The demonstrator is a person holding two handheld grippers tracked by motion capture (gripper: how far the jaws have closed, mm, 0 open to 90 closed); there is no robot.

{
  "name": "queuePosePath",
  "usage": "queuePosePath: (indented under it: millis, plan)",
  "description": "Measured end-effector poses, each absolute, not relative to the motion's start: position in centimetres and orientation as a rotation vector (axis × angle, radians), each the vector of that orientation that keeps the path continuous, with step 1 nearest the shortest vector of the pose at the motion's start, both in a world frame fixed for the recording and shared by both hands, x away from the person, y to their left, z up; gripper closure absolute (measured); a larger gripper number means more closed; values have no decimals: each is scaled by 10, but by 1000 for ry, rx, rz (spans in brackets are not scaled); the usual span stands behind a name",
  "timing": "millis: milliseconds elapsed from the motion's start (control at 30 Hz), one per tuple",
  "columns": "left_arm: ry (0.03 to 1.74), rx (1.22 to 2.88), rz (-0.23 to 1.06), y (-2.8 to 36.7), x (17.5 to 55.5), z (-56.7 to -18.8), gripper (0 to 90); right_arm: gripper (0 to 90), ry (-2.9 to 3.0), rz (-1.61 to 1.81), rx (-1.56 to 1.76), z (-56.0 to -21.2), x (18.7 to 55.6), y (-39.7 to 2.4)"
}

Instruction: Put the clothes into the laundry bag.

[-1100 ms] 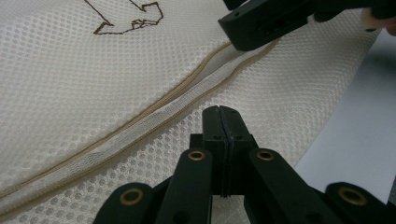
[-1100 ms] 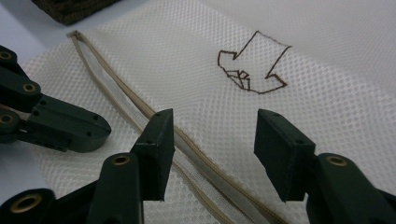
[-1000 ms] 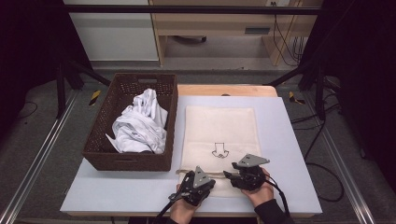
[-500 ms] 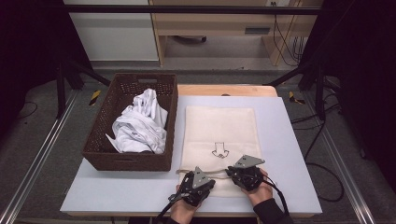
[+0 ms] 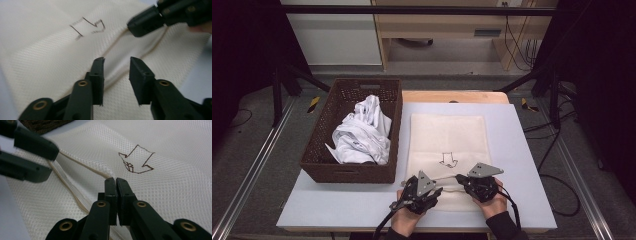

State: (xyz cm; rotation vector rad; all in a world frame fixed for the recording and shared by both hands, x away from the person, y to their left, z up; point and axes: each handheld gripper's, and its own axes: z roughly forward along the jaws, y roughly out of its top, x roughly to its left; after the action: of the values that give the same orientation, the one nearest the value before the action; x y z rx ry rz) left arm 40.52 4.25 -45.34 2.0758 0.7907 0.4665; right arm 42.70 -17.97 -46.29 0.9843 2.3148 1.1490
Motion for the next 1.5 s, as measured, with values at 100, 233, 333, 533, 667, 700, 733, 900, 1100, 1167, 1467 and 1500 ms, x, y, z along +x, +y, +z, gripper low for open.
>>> queuePosePath:
  millis: [100,233,333,533,667,700,733,900,1100,1167,1467,1500]
  plan:
    - [784,2096,518,40,414,-449,527,879,2311,1154,992,-462,427,-180]
    - [778,2194,545,27,433,-454,457,880,2287,1182,982,-458,428,-181]
    - [774,2232,563,23,437,-460,548,882,2270,1198,979,-455,428,-181]
    - [780,2189,540,31,440,-454,854,797,2271,1224,968,-454,428,-179]
    - [790,2153,523,35,441,-448,858,574,2205,1232,942,-446,424,-178]
    - [790,2153,523,35,441,-448,858,574,2205,1232,942,-446,424,-178]
    - [787,2135,515,36,441,-446,857,532,2214,1208,947,-447,424,-175]
    - [783,2121,509,38,438,-445,852,617,2256,1087,977,-456,430,-168]
    - [772,2103,467,38,433,-447,640,862,2260,1069,1018,-455,433,-170]
    - [788,2046,463,46,419,-438,553,869,2254,1081,1043,-454,433,-171]
    - [761,2108,362,60,390,-457,851,865,2194,1187,1080,-448,432,-175]
    - [773,2122,353,60,390,-463,867,865,2184,1195,1082,-446,432,-175]
